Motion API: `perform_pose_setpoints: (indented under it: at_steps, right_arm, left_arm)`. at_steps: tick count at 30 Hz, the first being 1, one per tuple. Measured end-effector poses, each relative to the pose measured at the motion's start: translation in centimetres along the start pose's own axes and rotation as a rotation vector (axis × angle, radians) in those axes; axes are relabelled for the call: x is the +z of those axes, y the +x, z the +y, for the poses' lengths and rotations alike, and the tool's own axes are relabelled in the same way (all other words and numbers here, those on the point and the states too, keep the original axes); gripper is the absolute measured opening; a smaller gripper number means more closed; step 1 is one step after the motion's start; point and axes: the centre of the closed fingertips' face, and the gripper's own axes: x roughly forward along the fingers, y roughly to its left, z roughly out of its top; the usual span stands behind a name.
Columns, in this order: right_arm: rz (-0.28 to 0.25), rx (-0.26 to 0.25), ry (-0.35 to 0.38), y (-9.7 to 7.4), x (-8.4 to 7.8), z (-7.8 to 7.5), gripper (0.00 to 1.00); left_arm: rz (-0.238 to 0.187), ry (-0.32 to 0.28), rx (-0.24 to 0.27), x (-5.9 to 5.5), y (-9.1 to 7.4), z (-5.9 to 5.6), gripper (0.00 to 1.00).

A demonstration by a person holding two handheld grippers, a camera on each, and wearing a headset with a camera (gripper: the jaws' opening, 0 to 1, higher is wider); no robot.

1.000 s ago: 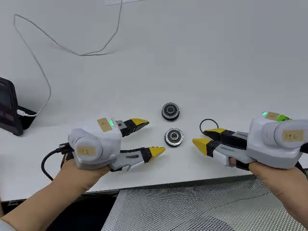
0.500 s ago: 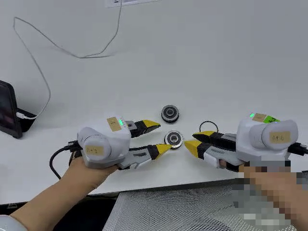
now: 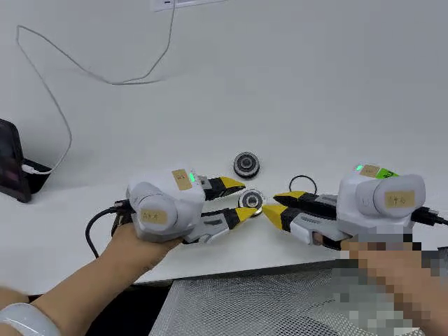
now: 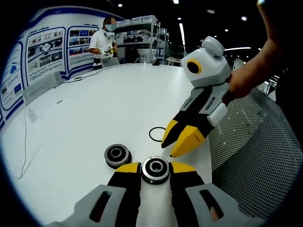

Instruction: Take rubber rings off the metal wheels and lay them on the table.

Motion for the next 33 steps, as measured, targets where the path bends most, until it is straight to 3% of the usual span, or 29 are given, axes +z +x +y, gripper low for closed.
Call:
perform_pose_setpoints:
  at_steps: [19, 33]
  right_arm:
    - [-0.01, -0.008, 0.032, 0.0, -0.2, -0.3, 0.17]
    - [-0.036, 0.015, 0.19, 1.1, -0.4, -0.5, 0.17]
  left_arm:
    - [0.049, 0.052, -0.029, -0.6, 0.9, -0.3, 0.14]
    - [0.045, 0.071, -0.028, -0.8, 0.9, -0.2, 0.14]
